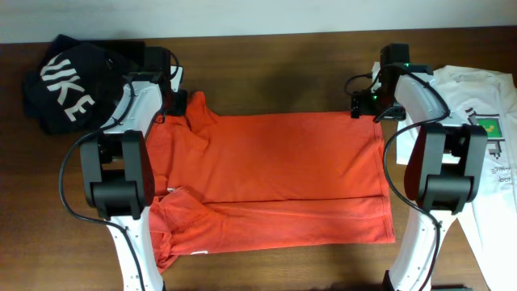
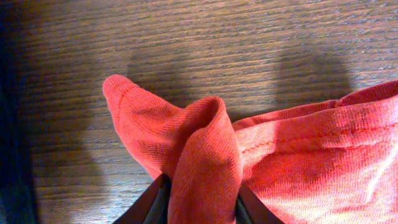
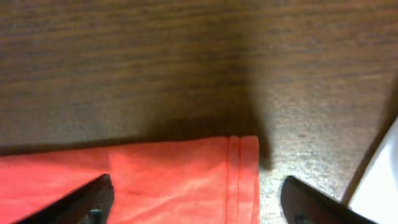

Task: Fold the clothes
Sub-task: 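Fold the top half down toward the robot with both grippers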

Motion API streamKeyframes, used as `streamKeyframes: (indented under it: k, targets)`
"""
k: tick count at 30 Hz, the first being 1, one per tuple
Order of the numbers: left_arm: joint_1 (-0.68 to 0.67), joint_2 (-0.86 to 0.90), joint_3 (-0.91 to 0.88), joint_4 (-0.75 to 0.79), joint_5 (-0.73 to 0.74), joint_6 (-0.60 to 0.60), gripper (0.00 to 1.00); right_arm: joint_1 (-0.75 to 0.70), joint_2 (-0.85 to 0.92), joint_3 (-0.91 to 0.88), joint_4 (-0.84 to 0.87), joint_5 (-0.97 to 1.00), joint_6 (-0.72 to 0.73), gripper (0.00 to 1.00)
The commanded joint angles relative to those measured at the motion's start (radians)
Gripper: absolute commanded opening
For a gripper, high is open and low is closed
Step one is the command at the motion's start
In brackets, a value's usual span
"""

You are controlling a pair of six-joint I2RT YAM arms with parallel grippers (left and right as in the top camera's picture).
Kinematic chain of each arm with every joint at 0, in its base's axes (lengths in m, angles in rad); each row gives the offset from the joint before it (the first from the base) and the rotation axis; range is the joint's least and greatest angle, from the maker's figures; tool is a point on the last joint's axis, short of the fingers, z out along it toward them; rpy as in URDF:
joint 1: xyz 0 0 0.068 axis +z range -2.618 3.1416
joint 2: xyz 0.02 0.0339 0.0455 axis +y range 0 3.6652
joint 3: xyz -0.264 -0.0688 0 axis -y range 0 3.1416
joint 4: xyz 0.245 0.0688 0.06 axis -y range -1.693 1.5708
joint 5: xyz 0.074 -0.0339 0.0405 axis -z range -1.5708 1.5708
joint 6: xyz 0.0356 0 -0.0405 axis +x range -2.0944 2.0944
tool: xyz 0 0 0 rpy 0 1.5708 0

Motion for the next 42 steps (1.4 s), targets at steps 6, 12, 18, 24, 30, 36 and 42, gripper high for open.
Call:
streamKeyframes:
  k: [6, 12, 18, 24, 30, 36, 42]
  targets:
    - [0.003, 0.026, -0.018, 0.003, -0.004, 0.008, 0.3, -0.006, 0.053, 0.021, 0.024, -0.013, 0.005, 0.72]
    - [0.002, 0.025, -0.008, 0.006, -0.003, -0.007, 0.04, -0.007, 0.053, 0.021, 0.01, -0.013, 0.023, 0.07]
    - [0.0, 0.005, 0.06, -0.11, 0.095, -0.011, 0.01, -0.013, 0.053, 0.177, -0.164, -0.001, 0.047, 0.04]
    - [0.001, -0.135, 0.071, -0.225, 0.095, -0.077, 0.01, -0.033, 0.047, 0.365, -0.47, -0.005, 0.09, 0.04]
    - [0.005, -0.195, 0.071, -0.453, 0.094, -0.124, 0.01, -0.034, 0.026, 0.371, -0.682, 0.001, 0.089, 0.04]
    - [0.01, -0.217, 0.07, -0.715, 0.09, -0.12, 0.01, -0.034, -0.057, 0.37, -0.853, 0.042, 0.086, 0.04]
    - [0.043, -0.301, 0.068, -0.823, 0.059, -0.121, 0.01, -0.033, -0.223, 0.243, -0.849, 0.048, 0.087, 0.04]
